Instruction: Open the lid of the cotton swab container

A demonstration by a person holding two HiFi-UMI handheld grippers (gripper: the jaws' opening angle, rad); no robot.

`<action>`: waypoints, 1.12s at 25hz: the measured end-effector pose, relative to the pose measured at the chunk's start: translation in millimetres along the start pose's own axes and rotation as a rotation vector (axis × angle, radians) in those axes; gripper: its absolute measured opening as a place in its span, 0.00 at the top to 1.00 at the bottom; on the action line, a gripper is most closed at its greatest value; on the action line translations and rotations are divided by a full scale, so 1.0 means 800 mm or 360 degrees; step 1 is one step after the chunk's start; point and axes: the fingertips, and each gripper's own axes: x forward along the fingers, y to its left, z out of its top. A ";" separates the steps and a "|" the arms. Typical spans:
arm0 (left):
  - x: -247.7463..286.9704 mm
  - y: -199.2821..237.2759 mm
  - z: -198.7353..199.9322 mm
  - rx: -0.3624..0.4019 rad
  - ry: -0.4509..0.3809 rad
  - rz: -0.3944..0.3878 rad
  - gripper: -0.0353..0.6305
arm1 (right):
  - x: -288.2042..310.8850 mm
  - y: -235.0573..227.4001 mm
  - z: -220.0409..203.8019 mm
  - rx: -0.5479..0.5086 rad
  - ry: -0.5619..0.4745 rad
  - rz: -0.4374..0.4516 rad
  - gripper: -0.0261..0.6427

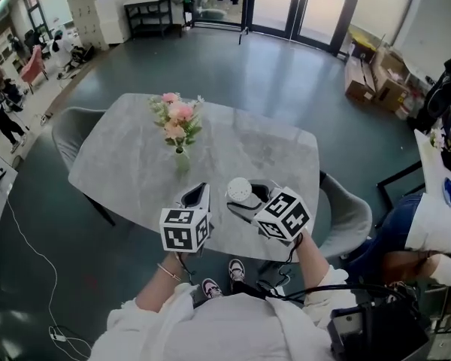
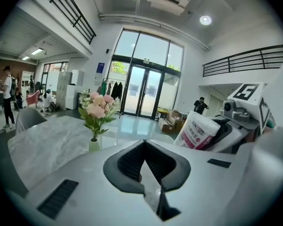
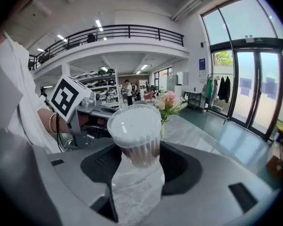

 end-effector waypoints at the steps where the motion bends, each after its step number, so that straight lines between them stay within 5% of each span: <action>1: -0.003 -0.004 0.010 0.0030 -0.0023 -0.0020 0.94 | 0.000 -0.002 0.003 -0.0001 0.0005 0.0006 0.51; 10: -0.018 -0.031 0.037 0.0273 -0.0142 -0.0177 0.94 | 0.016 -0.016 0.005 0.0022 0.0060 0.0110 0.51; 24: -0.040 -0.056 0.026 0.0359 -0.0069 -0.0401 0.93 | 0.027 -0.010 0.009 0.0008 0.0121 0.0195 0.51; 28: -0.045 -0.067 0.024 0.0423 -0.0034 -0.0487 0.76 | 0.028 -0.006 0.013 -0.0013 0.0136 0.0214 0.51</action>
